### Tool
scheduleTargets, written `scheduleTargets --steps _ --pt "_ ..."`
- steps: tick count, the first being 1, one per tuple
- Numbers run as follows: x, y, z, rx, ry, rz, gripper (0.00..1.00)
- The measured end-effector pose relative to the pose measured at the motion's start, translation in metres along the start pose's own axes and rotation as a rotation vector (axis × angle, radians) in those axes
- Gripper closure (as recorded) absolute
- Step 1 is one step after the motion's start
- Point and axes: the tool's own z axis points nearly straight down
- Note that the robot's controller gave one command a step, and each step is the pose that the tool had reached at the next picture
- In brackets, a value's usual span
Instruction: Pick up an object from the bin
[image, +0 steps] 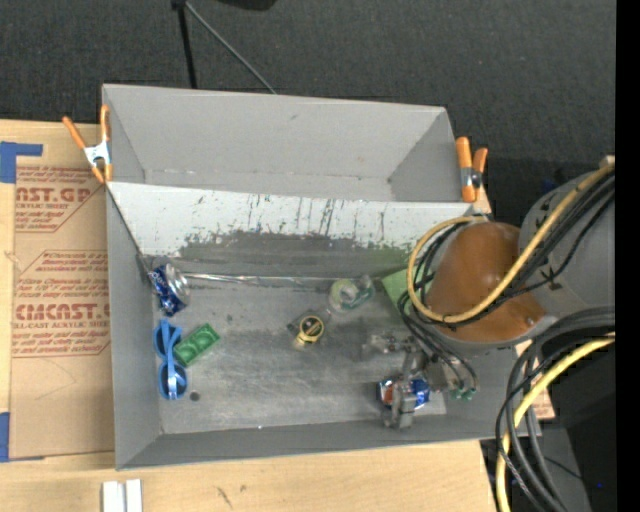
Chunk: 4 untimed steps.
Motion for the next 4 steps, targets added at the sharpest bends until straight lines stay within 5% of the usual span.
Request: scheduleTargets --steps 1,2,3,4 --pt "-0.004 -0.06 0.016 0.003 -0.016 -0.104 0.0" --pt "-0.031 -0.077 0.017 0.0 -0.007 -0.048 0.0" --pt "-0.004 -0.101 0.008 0.002 -0.01 -0.325 0.0" --pt "-0.003 -0.046 0.012 0.007 -0.021 -0.662 0.0"
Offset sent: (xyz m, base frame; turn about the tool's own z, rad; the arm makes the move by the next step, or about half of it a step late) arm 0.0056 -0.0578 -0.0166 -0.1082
